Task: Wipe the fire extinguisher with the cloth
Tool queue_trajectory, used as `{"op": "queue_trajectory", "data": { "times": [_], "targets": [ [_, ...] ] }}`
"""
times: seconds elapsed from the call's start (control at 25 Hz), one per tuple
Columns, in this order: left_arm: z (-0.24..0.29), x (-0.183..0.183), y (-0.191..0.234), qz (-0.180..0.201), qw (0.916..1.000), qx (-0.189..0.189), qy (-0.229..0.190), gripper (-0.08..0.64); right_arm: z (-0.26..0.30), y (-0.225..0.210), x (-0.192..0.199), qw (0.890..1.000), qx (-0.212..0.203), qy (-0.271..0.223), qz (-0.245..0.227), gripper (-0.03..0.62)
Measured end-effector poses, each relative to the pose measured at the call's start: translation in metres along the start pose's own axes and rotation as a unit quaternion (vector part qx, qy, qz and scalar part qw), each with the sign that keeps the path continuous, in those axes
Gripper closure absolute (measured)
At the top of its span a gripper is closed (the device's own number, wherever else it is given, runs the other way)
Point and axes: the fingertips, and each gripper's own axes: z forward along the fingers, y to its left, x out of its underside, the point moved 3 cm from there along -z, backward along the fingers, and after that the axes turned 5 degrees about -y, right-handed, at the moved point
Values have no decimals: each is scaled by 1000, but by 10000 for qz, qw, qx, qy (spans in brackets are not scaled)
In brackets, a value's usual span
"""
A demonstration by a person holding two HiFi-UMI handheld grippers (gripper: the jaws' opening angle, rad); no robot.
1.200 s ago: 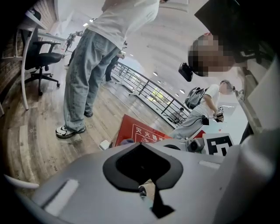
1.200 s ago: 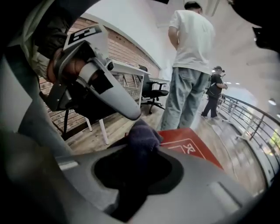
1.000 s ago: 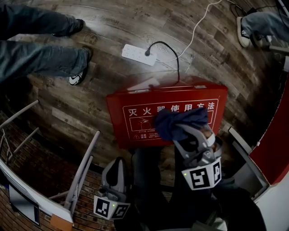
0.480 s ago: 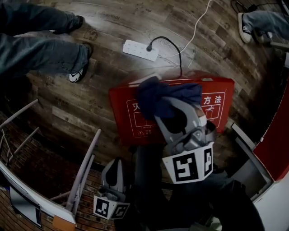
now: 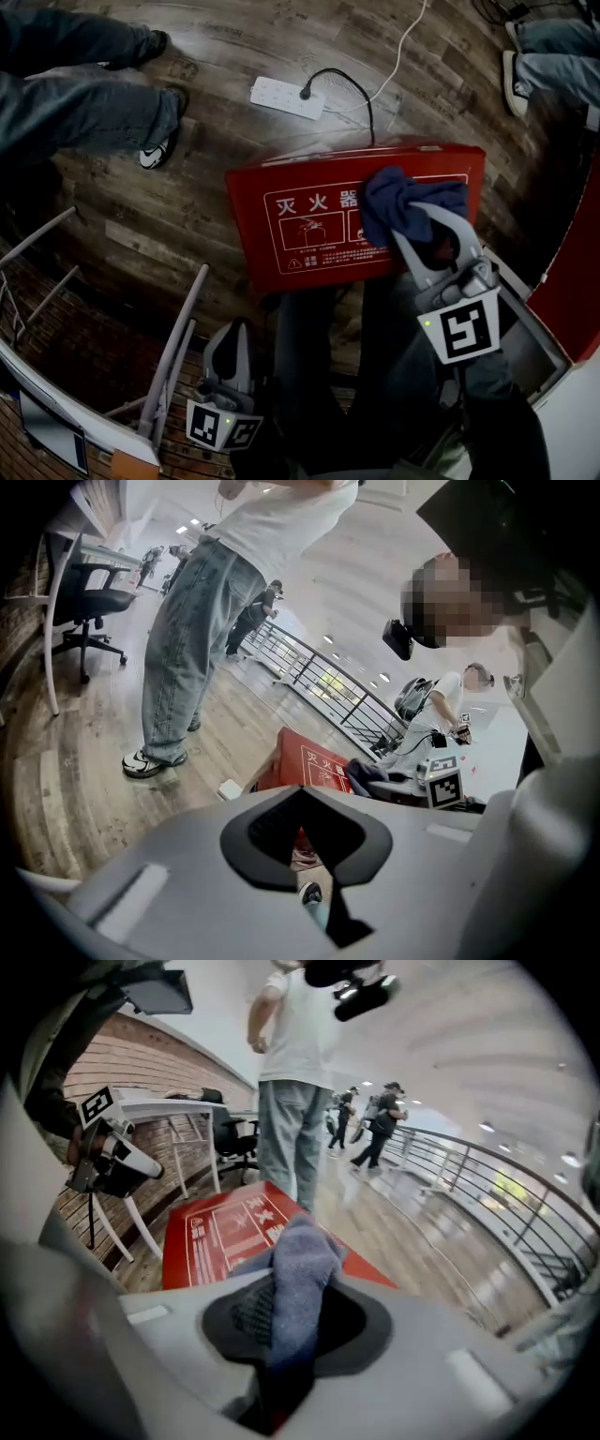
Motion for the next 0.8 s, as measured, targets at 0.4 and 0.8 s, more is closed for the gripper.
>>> {"op": "queue_trajectory", "data": {
  "times": [0.4, 0.8],
  "targets": [
    [22, -1, -37, -8, 9994, 351, -50, 555, 9, 90, -5, 9962, -428, 434, 621, 517],
    [26, -3, -76, 103, 9990, 408, -130, 555, -9, 92, 3, 9963, -843, 121, -84, 517]
  ]
}}
